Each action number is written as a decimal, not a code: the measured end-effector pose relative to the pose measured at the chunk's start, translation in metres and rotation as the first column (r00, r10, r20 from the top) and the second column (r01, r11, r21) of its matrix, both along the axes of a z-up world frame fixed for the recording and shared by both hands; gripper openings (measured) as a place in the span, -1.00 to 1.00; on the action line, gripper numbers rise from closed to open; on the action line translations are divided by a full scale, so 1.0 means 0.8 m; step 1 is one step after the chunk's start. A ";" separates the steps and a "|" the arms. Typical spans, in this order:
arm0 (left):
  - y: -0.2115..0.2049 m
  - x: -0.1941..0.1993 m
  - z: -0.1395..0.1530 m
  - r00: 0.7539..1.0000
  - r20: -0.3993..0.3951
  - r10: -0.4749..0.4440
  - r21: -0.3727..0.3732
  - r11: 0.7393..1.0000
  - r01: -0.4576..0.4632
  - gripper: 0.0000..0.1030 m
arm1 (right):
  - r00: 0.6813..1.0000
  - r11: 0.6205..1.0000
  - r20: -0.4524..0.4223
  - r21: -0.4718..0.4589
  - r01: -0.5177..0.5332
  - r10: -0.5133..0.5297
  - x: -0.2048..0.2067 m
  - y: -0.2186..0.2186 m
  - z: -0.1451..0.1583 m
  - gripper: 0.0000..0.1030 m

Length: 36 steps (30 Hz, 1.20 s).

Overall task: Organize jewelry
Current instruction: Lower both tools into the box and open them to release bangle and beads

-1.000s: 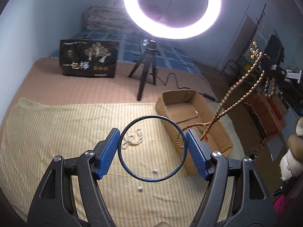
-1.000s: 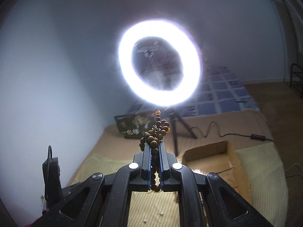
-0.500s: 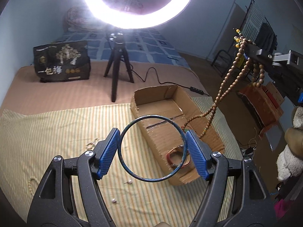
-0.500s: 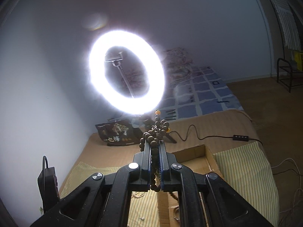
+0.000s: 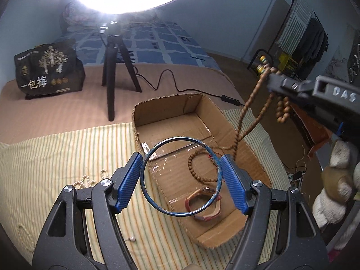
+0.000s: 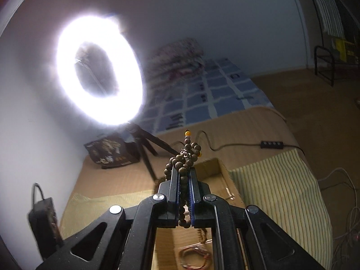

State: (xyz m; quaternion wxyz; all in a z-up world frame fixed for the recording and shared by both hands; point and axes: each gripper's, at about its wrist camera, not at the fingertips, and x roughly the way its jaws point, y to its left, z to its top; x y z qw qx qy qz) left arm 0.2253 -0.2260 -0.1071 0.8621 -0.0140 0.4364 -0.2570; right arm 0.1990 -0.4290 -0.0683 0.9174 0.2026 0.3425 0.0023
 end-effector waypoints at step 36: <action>-0.036 0.046 -0.055 0.995 -0.099 -0.013 0.078 0.997 0.021 0.43 | 0.974 0.999 -0.226 -0.049 0.008 -0.019 0.038 -0.008 -0.092 -0.39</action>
